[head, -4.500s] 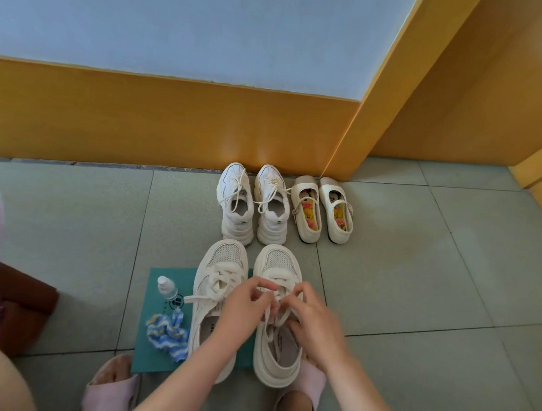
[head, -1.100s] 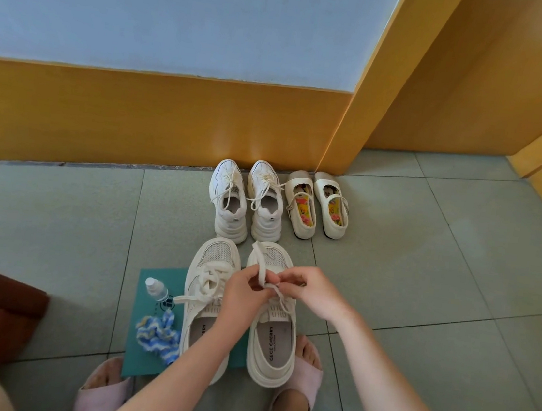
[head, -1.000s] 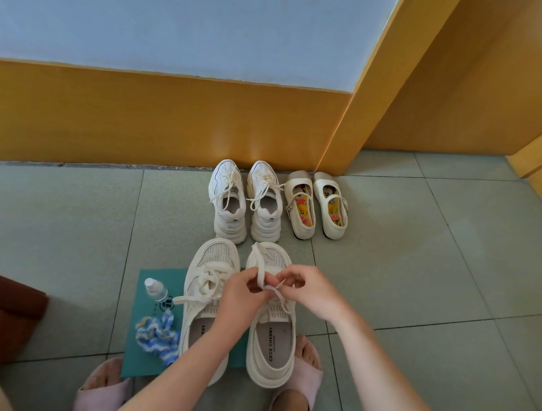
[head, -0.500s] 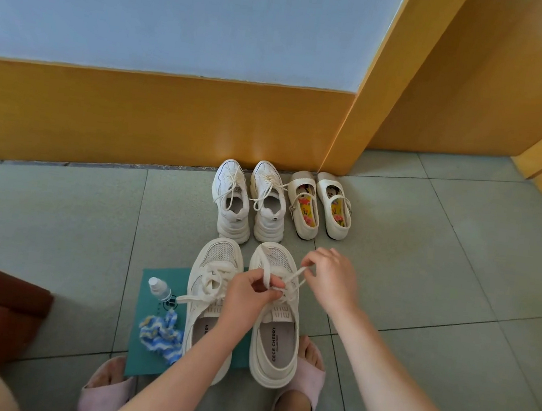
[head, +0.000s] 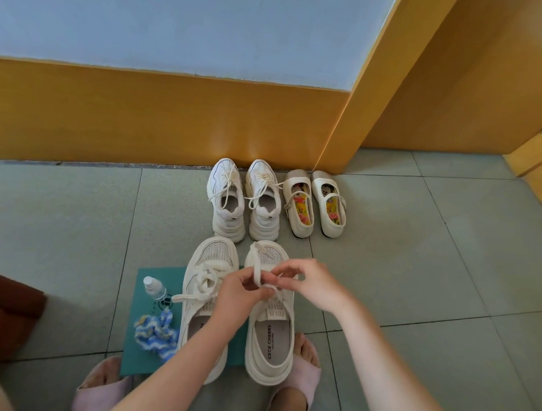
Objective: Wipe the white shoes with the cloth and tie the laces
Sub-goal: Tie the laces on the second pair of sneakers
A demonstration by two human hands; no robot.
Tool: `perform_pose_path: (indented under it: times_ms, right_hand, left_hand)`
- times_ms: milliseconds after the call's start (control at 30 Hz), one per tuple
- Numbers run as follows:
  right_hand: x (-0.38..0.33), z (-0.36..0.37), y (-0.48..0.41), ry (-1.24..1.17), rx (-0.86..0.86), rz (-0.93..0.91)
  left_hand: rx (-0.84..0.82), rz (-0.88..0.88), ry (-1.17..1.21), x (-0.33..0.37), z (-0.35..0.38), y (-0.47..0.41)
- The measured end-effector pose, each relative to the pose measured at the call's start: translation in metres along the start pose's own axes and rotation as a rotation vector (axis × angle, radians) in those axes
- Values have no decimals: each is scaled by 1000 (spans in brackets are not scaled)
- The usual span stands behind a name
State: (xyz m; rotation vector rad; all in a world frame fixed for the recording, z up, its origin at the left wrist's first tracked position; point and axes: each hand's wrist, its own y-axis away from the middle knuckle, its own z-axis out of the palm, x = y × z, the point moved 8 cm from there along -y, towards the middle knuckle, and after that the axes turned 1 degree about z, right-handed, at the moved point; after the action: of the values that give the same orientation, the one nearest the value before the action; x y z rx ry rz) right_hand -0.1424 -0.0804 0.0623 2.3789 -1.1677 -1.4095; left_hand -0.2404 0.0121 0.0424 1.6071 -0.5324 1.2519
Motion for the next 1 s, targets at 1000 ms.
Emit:
perform_pose_path:
  times_ms: [1000]
  right_hand:
    - [53, -4, 16, 161, 21, 190]
  left_hand:
    - [-161, 139, -803, -9, -2, 14]
